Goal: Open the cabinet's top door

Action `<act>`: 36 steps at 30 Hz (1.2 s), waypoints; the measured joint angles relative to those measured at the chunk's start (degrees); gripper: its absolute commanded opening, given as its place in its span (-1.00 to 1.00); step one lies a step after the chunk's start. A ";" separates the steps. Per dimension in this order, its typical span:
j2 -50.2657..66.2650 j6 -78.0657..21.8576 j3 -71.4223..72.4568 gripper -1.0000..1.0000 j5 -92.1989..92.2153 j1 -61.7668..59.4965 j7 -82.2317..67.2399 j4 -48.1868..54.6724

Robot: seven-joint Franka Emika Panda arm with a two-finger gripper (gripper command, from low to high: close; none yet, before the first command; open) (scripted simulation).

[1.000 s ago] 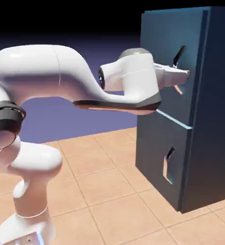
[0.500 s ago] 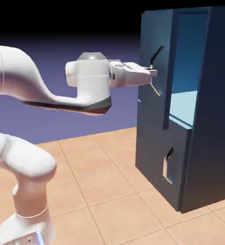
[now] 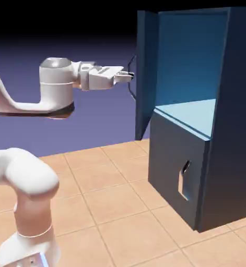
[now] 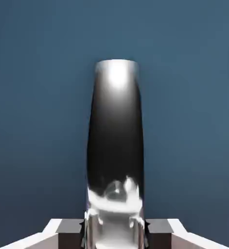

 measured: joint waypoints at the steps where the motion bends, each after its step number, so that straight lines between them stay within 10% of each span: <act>1: 0.39 -2.18 2.08 -1.00 1.99 -0.05 0.01 0.45; 36: 27.20 -63.86 71.55 -1.00 35.05 -50.77 5.22 51.56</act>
